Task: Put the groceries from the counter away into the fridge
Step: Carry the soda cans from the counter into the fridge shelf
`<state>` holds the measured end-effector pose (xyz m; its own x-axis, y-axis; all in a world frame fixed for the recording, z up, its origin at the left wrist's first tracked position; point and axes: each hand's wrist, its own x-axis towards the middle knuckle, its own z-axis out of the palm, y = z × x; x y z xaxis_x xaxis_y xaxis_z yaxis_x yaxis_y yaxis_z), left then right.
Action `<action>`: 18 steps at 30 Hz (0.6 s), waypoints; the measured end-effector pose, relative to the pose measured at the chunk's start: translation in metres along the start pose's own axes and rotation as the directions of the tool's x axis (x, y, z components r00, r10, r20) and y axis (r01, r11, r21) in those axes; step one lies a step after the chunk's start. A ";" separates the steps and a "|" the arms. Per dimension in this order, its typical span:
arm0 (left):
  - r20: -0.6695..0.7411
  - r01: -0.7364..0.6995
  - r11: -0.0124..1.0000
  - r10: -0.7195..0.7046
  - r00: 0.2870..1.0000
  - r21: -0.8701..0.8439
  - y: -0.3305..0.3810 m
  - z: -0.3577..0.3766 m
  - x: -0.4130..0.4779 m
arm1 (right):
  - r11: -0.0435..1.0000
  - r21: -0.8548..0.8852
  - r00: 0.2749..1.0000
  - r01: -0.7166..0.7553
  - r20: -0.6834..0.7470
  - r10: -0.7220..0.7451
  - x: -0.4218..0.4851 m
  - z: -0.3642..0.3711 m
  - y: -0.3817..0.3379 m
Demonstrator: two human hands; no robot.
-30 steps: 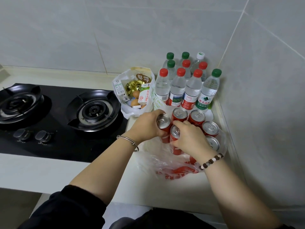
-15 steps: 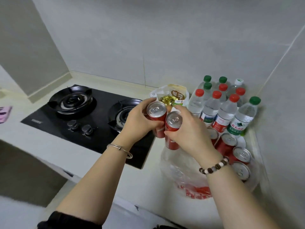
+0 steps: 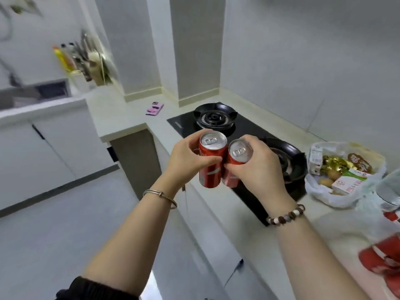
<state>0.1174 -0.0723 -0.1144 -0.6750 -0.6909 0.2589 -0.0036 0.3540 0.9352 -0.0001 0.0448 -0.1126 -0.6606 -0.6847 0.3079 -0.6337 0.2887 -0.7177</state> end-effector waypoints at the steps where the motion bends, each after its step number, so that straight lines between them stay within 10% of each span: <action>1: -0.038 0.014 1.000 -0.013 0.999 0.013 -0.001 -0.019 -0.009 | 0.999 0.028 0.999 0.021 0.040 -0.023 -0.001 0.013 -0.012; 8: -0.341 0.146 0.986 -0.109 0.934 0.083 -0.012 -0.162 -0.098 | 0.960 0.255 0.946 0.118 0.265 -0.187 -0.042 0.120 -0.114; 18: -0.718 0.310 0.950 -0.226 0.658 -0.015 -0.026 -0.300 -0.269 | 0.876 0.448 0.695 0.181 0.572 -0.436 -0.148 0.248 -0.238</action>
<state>0.5203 -0.0842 -0.1358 0.0864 -0.9875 0.1321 -0.2018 0.1125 0.9729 0.3481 -0.0884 -0.1419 0.0473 -0.9844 0.1696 -0.4944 -0.1706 -0.8523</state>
